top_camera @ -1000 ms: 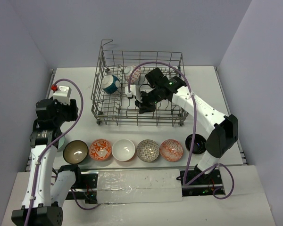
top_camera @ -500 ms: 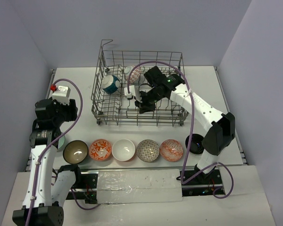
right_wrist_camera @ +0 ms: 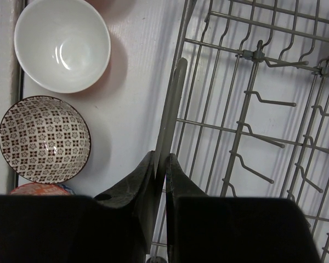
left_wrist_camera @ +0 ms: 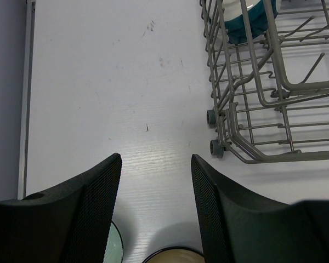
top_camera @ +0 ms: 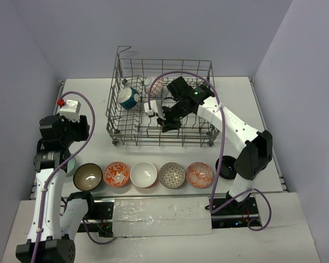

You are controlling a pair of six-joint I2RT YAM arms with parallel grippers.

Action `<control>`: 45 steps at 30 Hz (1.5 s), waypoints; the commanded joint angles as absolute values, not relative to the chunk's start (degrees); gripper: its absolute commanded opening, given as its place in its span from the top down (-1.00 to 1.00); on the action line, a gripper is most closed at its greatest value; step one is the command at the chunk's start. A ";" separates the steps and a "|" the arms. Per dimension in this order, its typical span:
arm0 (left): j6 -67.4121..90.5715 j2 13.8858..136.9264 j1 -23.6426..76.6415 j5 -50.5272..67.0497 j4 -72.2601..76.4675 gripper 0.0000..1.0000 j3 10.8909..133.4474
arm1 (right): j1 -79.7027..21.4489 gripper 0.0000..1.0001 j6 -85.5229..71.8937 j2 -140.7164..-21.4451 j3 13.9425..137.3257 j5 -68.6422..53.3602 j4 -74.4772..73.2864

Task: Load the bowls into the dish rack
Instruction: Move the dish rack to the center of the board.

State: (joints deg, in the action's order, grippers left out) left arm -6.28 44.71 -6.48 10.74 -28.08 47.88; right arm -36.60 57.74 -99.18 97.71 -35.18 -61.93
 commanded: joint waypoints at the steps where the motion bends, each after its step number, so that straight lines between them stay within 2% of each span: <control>1: -4.92 43.95 -7.12 12.30 -26.54 -0.20 47.64 | -36.91 1.00 63.10 -103.01 95.71 -31.11 -72.60; 16: -4.83 45.18 -7.82 12.66 -27.07 -0.19 48.52 | -36.91 1.00 66.35 -103.97 96.59 -28.74 -73.56; 45: -4.57 44.65 -8.61 13.71 -26.72 -0.19 47.99 | -36.65 1.00 65.39 -98.09 89.74 -27.86 -72.42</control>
State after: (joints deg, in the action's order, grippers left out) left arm -6.07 45.56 -8.19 12.25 -28.12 47.88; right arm -36.60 62.54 -96.16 94.02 -32.34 -59.46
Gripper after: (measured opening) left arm 0.595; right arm 0.142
